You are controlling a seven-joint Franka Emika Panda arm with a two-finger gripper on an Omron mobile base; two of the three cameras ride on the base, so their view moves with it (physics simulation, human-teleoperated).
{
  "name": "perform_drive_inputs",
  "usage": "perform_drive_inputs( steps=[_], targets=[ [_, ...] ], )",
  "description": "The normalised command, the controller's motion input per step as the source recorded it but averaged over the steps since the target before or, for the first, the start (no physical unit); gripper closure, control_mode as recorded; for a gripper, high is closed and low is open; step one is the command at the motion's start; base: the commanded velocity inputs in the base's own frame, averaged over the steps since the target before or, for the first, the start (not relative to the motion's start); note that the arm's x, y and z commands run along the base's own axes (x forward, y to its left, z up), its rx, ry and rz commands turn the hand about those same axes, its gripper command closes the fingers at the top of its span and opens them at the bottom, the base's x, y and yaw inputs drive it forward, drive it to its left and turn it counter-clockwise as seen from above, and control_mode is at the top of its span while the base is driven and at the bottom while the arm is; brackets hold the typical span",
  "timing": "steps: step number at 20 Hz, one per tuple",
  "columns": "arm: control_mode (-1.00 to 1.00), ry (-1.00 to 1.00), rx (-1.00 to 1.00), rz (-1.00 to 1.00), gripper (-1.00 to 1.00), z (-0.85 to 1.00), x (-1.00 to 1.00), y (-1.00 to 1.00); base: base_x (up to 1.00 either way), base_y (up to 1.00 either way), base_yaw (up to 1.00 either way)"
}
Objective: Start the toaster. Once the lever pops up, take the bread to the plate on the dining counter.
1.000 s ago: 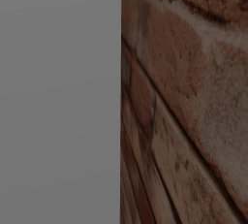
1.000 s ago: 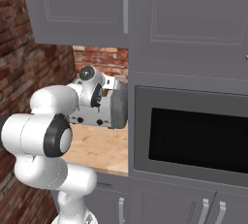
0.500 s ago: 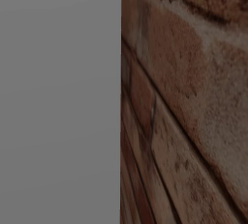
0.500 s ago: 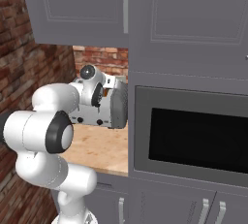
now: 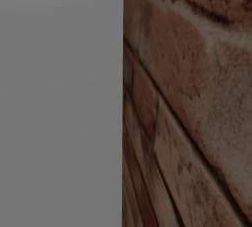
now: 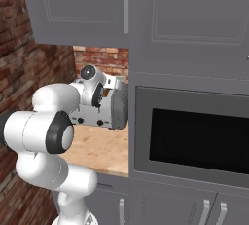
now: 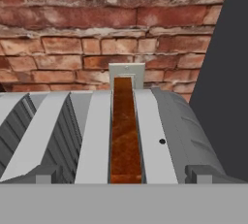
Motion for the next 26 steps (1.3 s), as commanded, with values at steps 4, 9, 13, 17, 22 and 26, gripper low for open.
perform_drive_inputs(
  steps=[4, 9, 13, 17, 22, 26],
  targets=[
    [-1.0, 0.0, 0.0, 0.0, 1.0, 0.0, 0.0, 0.0, 0.0, 0.0, 0.0],
    [-1.0, 0.0, 0.0, 0.0, 1.0, 0.0, 0.0, 0.0, 0.0, 0.0, 0.0],
    [-1.0, 0.0, 0.0, 0.0, 1.0, 0.0, 0.0, 0.0, 0.0, 0.0, 0.0],
    [-1.0, 0.0, 0.0, 0.0, 1.0, 0.0, 0.0, 0.0, 0.0, 0.0, 0.0],
    [-1.0, 0.0, 0.0, 0.0, 1.0, 0.0, 0.0, 0.0, 0.0, 0.0, 0.0],
    [-1.0, 0.0, 0.0, 0.0, 1.0, 0.0, 0.0, 0.0, 0.0, 0.0, 0.0]
  ],
)
